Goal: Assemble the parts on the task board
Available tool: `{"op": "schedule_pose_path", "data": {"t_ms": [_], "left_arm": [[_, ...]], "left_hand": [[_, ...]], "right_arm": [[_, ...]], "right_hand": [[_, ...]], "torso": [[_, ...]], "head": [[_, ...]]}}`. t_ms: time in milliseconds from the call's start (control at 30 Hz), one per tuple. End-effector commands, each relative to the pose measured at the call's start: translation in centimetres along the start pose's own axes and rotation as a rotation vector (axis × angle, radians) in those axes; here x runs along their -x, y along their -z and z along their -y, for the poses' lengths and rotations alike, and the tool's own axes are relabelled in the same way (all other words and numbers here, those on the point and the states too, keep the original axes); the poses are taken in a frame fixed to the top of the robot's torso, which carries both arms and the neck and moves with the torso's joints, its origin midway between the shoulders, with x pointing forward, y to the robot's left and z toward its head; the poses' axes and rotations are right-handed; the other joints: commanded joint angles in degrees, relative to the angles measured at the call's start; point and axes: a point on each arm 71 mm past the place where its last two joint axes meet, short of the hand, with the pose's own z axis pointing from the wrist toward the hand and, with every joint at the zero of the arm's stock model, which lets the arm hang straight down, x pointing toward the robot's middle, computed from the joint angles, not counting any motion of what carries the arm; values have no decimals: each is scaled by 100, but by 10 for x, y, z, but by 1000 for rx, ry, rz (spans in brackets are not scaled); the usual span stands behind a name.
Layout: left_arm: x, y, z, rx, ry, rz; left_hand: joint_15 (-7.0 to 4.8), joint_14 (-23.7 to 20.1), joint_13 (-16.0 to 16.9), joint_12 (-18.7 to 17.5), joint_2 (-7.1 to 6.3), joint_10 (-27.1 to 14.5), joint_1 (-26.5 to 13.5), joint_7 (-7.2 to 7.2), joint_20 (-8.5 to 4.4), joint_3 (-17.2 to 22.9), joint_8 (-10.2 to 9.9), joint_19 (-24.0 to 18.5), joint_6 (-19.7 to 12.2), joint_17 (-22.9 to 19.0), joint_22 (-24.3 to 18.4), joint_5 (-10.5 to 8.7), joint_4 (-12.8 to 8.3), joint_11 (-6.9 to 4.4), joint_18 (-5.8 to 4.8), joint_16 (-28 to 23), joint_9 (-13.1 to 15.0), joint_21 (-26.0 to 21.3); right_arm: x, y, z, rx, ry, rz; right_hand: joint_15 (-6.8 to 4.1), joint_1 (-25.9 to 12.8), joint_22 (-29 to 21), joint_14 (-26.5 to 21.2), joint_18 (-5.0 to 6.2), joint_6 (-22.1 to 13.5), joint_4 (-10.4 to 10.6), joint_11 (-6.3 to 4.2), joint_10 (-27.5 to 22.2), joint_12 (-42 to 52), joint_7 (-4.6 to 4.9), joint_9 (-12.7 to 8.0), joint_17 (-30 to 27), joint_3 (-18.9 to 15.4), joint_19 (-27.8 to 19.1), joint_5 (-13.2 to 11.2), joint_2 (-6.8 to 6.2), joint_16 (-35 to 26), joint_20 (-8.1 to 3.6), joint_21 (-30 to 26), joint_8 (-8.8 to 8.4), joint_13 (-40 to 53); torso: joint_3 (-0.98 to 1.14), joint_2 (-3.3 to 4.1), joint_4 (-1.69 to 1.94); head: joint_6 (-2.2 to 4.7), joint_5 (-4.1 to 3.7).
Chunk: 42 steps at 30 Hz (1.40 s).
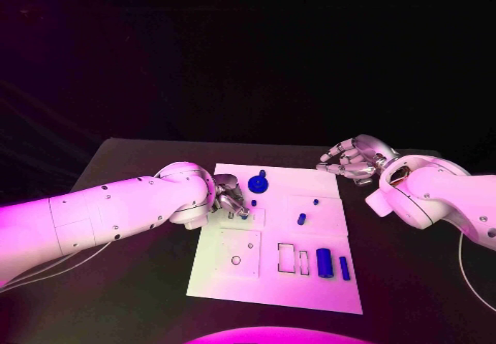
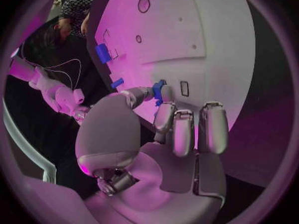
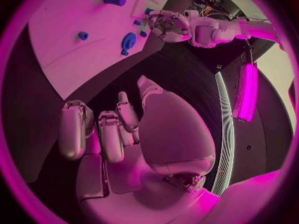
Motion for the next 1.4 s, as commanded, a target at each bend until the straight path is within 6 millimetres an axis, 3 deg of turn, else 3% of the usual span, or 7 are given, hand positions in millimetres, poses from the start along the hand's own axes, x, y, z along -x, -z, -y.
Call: {"op": "schedule_pose_path", "data": {"t_ms": [33,1067,1400], "left_arm": [[-4,-1,0,6,-32,-6],[-4,1,-2,12,-35,7],[-5,1,-2,10,-9,-15]], "left_hand": [[-7,542,33,41,8,56,70,-19,3,957,41,65,83,1314,104,49,-945,-8,-75,21,9,30],[-16,550,189,148,-46,153,21,-37,1,1024,55,157,175,1339,239,233,-929,-21,-102,36,21,86],[-56,540,92,49,-42,135,-312,-129,-28,547,17,129,199,1305,213,109,-538,-78,-95,19,38,64]], "right_arm": [[-1,0,-1,8,4,-7],[0,1,0,5,4,-4],[1,1,1,3,4,-1]], "right_hand": [[-32,-53,624,521,78,-30,7,-22,-4,-26,-1,-7,1160,34,-25,-8,-2,-38,-25,-20,28,-9],[-32,-75,622,521,79,-35,10,-22,-6,-27,-1,-10,1159,39,-26,-8,6,-38,-26,-26,37,-14],[-33,-82,617,522,80,-37,10,-22,-6,-27,-2,-10,1162,40,-30,-9,6,-38,-26,-35,41,-15]], "torso": [[0,5,0],[4,2,-2],[5,-1,-3]], "head": [[1,-1],[2,-5],[-13,-11]]}}
